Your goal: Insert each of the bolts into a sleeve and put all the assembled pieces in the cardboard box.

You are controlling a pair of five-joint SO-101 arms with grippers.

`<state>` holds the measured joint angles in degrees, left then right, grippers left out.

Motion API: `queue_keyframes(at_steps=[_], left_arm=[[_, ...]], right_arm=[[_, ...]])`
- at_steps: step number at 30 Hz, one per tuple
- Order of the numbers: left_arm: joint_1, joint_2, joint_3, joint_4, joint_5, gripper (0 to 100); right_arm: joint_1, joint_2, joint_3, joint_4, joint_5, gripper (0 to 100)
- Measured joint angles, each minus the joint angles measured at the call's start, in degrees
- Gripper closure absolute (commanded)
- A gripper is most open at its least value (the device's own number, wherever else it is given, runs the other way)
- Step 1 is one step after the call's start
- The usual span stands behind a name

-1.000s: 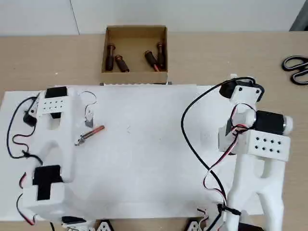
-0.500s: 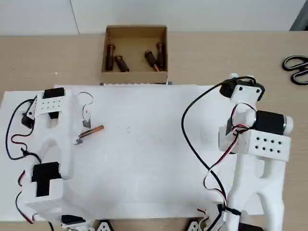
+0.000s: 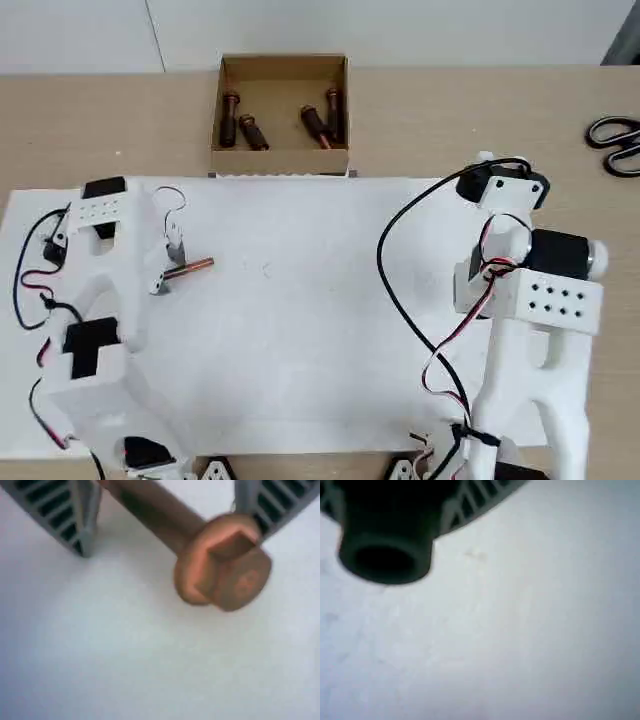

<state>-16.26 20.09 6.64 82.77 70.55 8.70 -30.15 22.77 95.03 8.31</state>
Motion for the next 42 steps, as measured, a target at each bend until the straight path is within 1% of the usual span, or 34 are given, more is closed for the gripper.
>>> queue_keyframes(at_steps=[4, 9, 16, 18, 21, 23, 25, 27, 32, 42], left_arm=[[-0.26, 2.02, -4.75, 0.62, -0.09, 99], [-2.64, 3.25, -7.65, 1.58, -0.09, 99], [-2.81, 3.25, -7.65, 2.02, -0.18, 99], [-2.81, 3.25, -7.65, 2.02, -1.32, 96], [-2.90, 3.25, -7.65, 2.29, -4.57, 85], [-3.08, 3.25, -7.74, 3.87, -5.89, 78], [-3.34, 3.25, -8.70, 6.33, -6.68, 74], [-3.16, 3.25, -10.20, 8.44, -8.09, 74], [-3.16, 3.25, -14.42, 11.60, -8.26, 74], [-3.34, 3.34, -17.14, 11.96, -8.26, 74]], right_arm=[[0.00, 0.00, 0.00, 0.00, 0.00, 99.5], [0.00, 0.00, 0.00, 0.00, 0.00, 99.5], [0.00, 0.00, 0.00, 0.00, 0.00, 99.5], [0.00, 0.00, 0.00, 0.00, 0.00, 99.5], [0.00, 0.00, 0.00, 0.00, 0.00, 99.5], [0.00, 0.00, 0.00, 0.00, 0.00, 99.5], [0.00, 0.00, 0.00, 0.00, 0.00, 99.5], [0.00, 0.00, 0.00, 0.00, 0.00, 99.5], [0.00, 0.00, 0.00, 0.00, 0.00, 99.5], [0.00, 0.00, 0.00, 0.00, 0.00, 99.5]])
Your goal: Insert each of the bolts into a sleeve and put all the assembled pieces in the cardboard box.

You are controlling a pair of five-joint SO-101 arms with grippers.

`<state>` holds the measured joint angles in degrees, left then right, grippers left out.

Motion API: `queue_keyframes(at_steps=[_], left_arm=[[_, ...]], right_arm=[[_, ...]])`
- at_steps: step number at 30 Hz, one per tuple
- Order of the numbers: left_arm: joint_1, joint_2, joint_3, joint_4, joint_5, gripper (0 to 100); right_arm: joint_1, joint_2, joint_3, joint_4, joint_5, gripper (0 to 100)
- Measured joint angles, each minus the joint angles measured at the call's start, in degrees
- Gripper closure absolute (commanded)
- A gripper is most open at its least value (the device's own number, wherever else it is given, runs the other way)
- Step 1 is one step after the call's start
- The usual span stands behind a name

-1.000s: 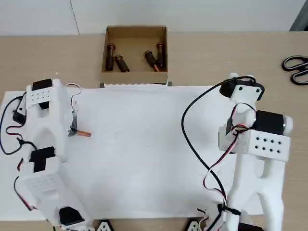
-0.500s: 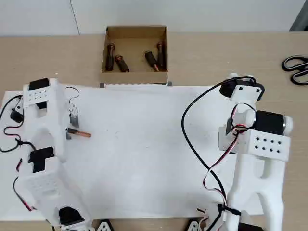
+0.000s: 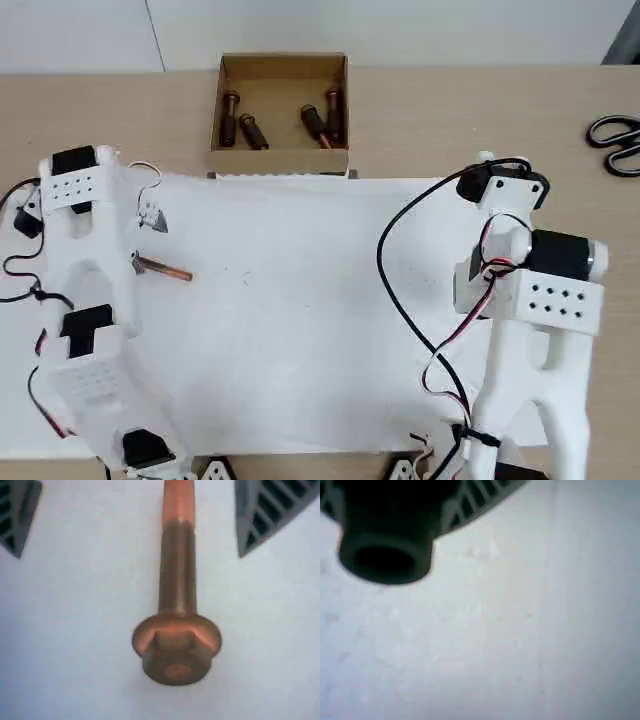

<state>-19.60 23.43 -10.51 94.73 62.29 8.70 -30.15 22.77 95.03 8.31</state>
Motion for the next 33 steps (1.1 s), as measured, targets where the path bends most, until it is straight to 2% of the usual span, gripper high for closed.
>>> queue_keyframes(at_steps=[11, 22, 29, 33], left_arm=[[-2.81, 0.00, 0.00, -0.26, 1.23, 74], [-2.37, 0.00, 2.29, -0.44, 1.23, 74], [-2.37, 0.00, 6.68, -5.19, 1.41, 86], [-2.37, 0.00, 7.38, -7.74, 1.58, 88]], right_arm=[[0.00, 0.00, 0.00, 0.00, 0.00, 99.5], [0.00, 0.00, 0.00, 0.00, 0.00, 99.5], [0.00, 0.00, 0.00, 0.00, 0.00, 99.5], [0.00, 0.00, 0.00, 0.00, 0.00, 99.5]])
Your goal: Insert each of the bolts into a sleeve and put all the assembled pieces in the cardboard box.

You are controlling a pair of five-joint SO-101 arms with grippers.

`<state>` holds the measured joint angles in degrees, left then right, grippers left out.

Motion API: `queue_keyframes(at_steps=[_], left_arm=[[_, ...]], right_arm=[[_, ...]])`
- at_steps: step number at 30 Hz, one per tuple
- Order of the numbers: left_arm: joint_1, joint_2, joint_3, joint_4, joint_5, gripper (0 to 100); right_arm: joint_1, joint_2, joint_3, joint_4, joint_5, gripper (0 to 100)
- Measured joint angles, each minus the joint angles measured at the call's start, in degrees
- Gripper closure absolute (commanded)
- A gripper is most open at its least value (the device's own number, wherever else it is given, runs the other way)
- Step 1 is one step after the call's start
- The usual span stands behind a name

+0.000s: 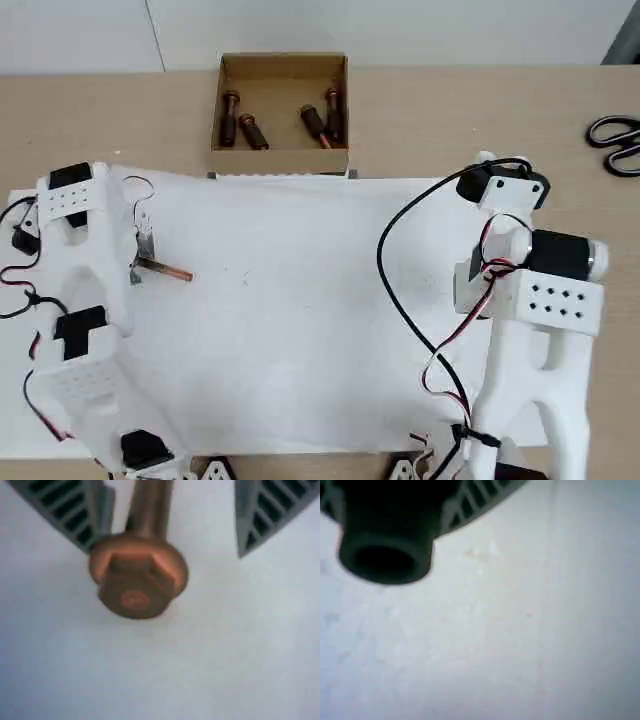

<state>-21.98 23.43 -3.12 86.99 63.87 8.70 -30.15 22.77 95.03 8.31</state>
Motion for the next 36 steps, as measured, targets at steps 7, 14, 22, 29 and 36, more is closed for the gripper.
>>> queue_keyframes(at_steps=[7, 14, 22, 29, 36], left_arm=[[0.00, 0.79, 0.00, -2.73, 0.00, 88], [0.35, 5.27, -1.05, -2.81, 0.09, 88], [0.62, 6.33, -4.04, -2.64, -0.09, 100], [0.53, 9.67, -12.04, 3.52, -0.09, 99], [2.64, 10.90, -25.93, 10.81, -6.33, 99]], right_arm=[[0.00, 0.00, 0.00, 0.00, 0.00, 99.5], [0.00, 0.00, 0.00, 0.00, 0.00, 99.5], [0.00, 0.00, 0.00, 0.00, 0.00, 99.5], [0.00, 0.00, 0.00, 0.00, 0.00, 99.5], [0.00, 0.00, 0.00, 0.00, 0.00, 99.5]])
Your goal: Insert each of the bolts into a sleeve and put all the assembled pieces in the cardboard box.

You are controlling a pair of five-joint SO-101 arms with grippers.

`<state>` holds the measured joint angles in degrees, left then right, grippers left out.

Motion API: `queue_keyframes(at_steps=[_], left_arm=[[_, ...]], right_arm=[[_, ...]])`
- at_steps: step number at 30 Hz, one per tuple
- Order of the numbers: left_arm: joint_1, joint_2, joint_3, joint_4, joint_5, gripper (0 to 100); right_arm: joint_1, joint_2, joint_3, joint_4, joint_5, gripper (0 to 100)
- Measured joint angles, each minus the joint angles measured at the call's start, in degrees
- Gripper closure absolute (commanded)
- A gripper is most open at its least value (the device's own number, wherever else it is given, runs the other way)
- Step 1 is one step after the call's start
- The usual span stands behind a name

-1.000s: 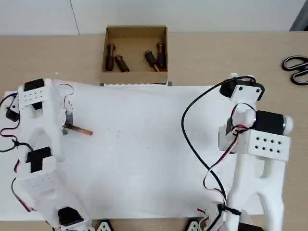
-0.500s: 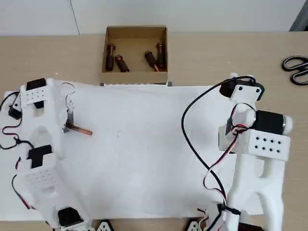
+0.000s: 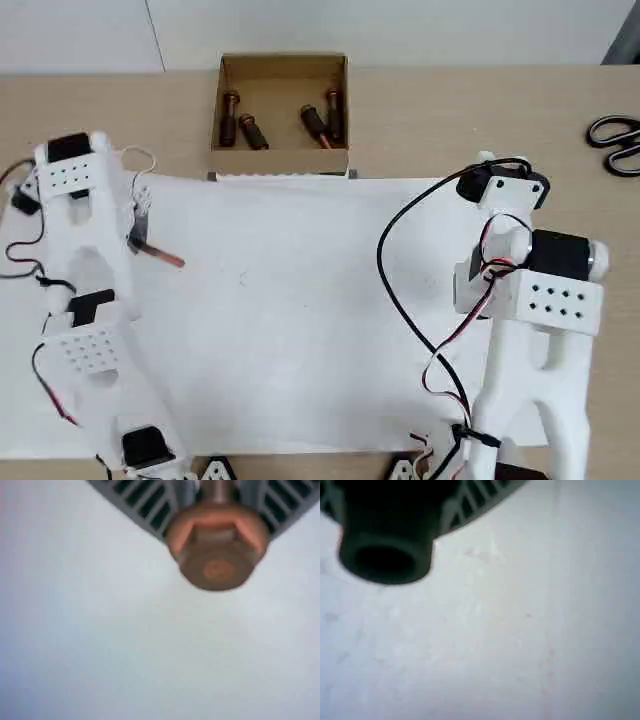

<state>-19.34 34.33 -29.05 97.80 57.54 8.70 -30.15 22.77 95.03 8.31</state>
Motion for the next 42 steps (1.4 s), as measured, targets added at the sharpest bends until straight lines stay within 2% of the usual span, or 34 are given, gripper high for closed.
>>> queue_keyframes(at_steps=[5, 13, 21, 25, 32, 42], left_arm=[[4.84, 0.00, -6.86, 0.88, -4.22, 99], [7.21, -0.79, -9.23, 0.88, -13.63, 99], [14.77, -15.30, -9.23, 0.97, -28.66, 99], [18.37, -22.95, -9.23, 0.44, -36.57, 99], [18.99, -30.68, -9.23, -3.43, -46.86, 99], [19.25, -41.05, -9.23, -3.60, -60.04, 99]], right_arm=[[0.00, 0.00, 0.00, 0.00, 0.00, 99.5], [0.00, 0.00, -0.44, 0.09, 0.00, 99.5], [0.00, -2.99, -11.25, 0.18, 0.00, 99.5], [-4.66, -8.44, -12.84, 0.18, 0.00, 99.5], [-15.65, -19.34, -9.49, 0.18, 0.00, 99.5], [-17.14, -37.54, 4.48, -2.20, 0.00, 99.5]])
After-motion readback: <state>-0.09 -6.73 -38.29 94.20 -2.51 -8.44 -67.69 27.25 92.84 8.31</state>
